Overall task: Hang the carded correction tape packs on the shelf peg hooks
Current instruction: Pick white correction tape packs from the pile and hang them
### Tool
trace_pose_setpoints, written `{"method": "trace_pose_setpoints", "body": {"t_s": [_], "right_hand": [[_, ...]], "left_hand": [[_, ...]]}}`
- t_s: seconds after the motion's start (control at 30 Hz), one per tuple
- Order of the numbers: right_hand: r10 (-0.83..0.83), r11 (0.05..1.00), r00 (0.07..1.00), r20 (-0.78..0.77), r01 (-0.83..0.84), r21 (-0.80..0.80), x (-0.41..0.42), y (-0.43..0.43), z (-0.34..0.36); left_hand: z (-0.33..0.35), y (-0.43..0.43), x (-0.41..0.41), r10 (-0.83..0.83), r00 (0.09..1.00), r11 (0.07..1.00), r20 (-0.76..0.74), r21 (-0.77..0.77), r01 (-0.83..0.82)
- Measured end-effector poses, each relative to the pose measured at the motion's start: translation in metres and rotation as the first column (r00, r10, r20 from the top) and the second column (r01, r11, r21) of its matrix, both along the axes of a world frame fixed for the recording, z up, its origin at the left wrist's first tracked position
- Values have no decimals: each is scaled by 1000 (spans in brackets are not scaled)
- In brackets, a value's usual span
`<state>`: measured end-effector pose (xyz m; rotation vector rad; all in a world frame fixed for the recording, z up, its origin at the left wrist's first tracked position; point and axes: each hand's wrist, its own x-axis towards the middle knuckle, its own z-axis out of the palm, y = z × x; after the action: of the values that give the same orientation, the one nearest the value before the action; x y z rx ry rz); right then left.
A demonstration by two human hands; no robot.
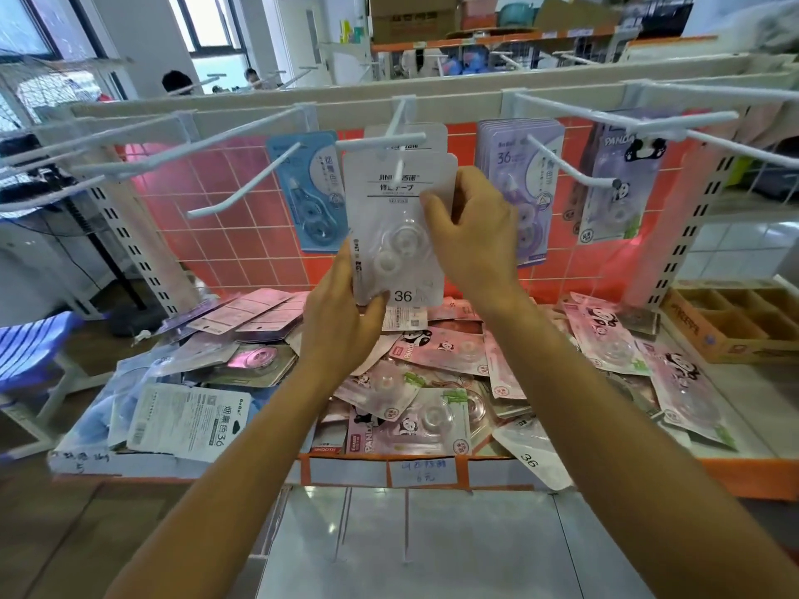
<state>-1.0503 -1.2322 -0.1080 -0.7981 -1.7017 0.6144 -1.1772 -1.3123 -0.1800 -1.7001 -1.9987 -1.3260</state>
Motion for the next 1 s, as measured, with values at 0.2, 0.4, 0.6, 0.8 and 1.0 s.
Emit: {"method": "trace_pose_setpoints", "body": {"t_s": [0.2,0.4,0.6,0.8,1.0], "right_hand": [[-229,973,877,421,194,126,-15,52,29],[-345,938,739,579,259,229,-30,67,40],[-341,940,727,597,260,221,-35,72,34],[-232,969,800,554,241,58,-29,69,5],[-113,983,786,608,179,-49,-10,52,-55]], "left_hand": [[8,59,-24,18,995,994,-100,-106,-28],[16,94,-36,111,983,965,-148,-222,-142],[17,103,-36,127,971,952,-205,-249,-177],[12,94,-29,107,969,942,-222,-290,-171],[-26,70,-21,143,984,878,-101,-447,-174]]}}
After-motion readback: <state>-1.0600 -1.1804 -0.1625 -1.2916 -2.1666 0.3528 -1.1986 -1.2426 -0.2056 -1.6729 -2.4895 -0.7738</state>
